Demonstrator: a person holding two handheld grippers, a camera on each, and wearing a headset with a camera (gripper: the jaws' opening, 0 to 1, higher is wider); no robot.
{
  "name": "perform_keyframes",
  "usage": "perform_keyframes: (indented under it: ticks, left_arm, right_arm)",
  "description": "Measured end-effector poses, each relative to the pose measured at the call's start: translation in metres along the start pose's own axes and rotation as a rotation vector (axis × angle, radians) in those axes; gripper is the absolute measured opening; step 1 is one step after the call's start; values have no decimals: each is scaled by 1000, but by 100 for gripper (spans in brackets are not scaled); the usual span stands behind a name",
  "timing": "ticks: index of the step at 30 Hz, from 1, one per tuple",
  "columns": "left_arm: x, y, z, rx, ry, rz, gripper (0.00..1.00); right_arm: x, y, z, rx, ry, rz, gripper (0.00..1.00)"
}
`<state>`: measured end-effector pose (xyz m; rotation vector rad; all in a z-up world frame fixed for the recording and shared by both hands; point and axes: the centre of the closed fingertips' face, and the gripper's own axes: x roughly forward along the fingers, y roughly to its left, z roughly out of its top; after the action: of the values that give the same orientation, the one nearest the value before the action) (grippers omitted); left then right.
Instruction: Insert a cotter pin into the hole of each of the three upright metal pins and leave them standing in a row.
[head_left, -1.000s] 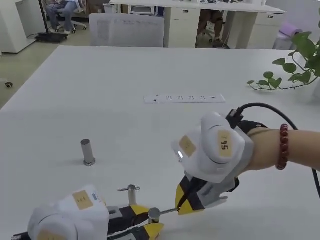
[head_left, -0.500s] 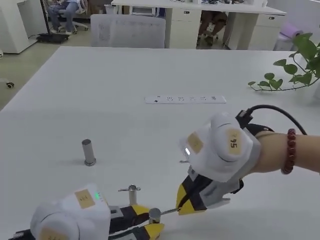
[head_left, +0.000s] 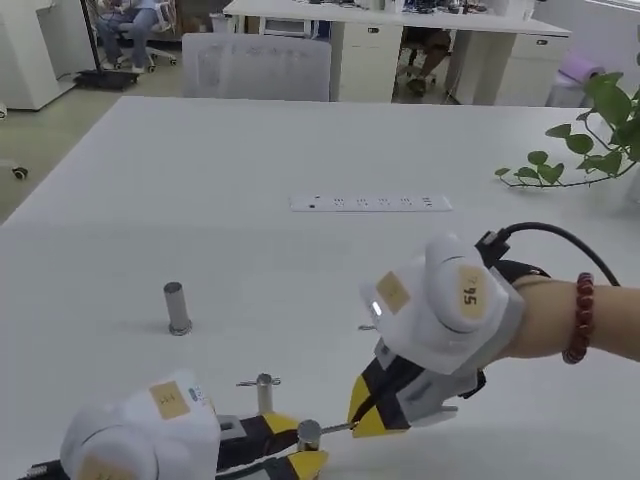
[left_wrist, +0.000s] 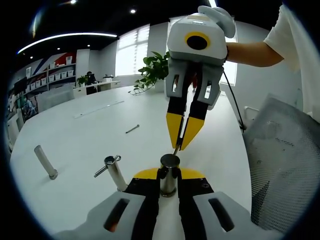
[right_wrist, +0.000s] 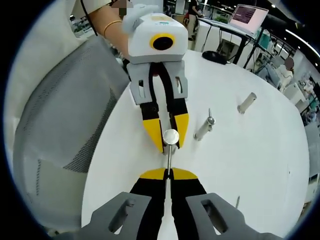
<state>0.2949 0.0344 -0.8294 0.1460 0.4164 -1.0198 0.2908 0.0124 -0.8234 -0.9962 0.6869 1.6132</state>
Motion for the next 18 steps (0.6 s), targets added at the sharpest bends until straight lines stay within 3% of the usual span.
perform_keyframes:
  ticks: [18]
  left_arm:
    - [1, 0, 0, -12, -2, 4, 11]
  right_arm:
    - [2, 1, -1, 48, -9, -16, 3]
